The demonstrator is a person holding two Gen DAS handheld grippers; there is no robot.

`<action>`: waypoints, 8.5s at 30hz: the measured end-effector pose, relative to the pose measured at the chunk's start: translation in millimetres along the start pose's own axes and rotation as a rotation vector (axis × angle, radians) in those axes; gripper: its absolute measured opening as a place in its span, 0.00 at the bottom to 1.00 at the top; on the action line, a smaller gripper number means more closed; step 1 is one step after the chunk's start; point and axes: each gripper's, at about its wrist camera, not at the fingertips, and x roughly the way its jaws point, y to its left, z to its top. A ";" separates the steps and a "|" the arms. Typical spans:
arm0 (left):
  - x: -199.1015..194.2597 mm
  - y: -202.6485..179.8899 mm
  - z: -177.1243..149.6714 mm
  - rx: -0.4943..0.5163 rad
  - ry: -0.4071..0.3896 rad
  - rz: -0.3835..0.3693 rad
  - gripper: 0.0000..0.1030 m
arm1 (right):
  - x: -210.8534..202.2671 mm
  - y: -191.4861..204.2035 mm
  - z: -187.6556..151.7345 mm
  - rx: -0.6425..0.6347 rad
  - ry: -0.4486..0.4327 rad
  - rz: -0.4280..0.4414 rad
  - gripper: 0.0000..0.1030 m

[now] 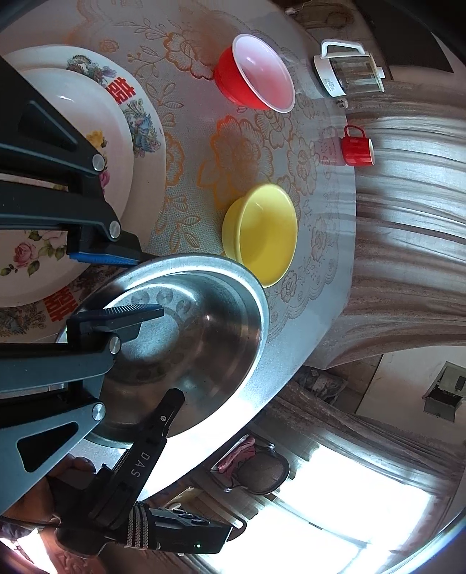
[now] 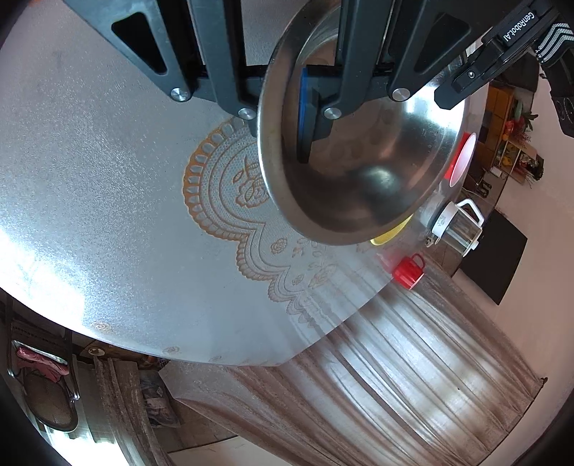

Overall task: Organize plates and bowls
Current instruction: 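Carry the steel bowl with the right gripper toward the plate stack, then lower the steel bowl onto the rose-pattern plate on the stack, then open the right gripper and withdraw it from the steel bowl, then move the right gripper to the yellow bowl rim and grasp it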

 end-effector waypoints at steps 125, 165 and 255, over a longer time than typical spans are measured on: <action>-115.4 131.9 -84.1 -0.183 -0.033 0.083 0.21 | -45.8 120.9 -96.8 -0.356 0.127 0.076 0.14; -115.3 130.5 -62.9 -0.096 -0.076 0.300 0.25 | -53.3 90.1 -49.3 -0.261 0.063 0.130 0.33; 90.9 87.7 117.1 -0.071 0.232 0.102 0.09 | 112.5 55.5 46.4 -0.106 0.088 0.288 0.10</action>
